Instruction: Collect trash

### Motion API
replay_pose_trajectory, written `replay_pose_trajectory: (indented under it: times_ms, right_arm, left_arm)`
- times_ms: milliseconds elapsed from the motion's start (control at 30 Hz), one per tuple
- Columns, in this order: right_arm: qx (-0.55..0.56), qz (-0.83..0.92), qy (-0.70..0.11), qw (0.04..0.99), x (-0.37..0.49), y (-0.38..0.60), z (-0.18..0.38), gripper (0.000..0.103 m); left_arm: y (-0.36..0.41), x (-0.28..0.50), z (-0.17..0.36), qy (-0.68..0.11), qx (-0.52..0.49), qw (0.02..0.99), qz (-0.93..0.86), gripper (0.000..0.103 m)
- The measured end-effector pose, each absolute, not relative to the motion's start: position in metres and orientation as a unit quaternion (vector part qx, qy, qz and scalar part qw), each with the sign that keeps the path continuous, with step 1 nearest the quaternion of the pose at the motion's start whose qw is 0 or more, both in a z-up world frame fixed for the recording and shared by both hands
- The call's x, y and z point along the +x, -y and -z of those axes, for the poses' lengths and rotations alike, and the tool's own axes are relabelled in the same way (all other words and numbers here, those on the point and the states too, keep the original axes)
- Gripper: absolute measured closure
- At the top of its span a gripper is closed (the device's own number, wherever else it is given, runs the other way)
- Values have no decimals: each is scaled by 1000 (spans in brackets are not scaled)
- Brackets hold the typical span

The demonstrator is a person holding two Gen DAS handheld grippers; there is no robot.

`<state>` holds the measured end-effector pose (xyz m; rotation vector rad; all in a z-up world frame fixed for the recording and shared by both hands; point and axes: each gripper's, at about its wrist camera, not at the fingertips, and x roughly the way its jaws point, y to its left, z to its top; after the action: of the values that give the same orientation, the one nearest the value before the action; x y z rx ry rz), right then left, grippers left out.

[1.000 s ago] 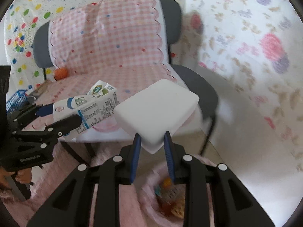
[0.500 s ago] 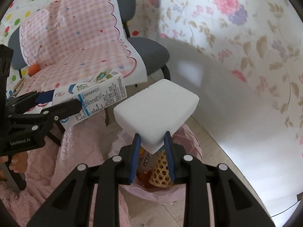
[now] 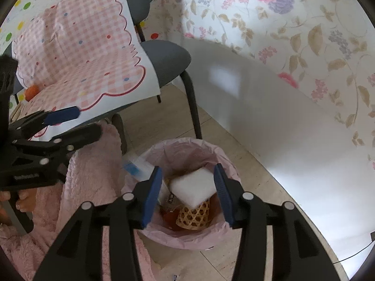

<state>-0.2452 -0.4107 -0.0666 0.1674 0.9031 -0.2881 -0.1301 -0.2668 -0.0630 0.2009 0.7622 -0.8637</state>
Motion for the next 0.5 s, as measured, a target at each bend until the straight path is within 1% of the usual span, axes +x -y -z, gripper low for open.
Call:
replay_pose_trajectory:
  times_ms: [233,300,400,467,500]
  right_arm:
    - [86,139,-409,897,-243,409,46,58]
    - [82,132,-405,901,-241,401,39,55]
    - [73,126,-398,906,-240,391,30,44]
    - [72,127,-390,909,-241,384,19,25]
    - [74,127,-385,911,-241,380,13,20]
  left_arm:
    - [234,-126,49,-360,90,854,364,16]
    - [226,-130,42,-356,91,857,360,16]
    - [216,-134,32,-353,90,860,358,16]
    - [206,-139,22,-347,88,863,356,15]
    - [203,-140,19,-346,87,864,354,15]
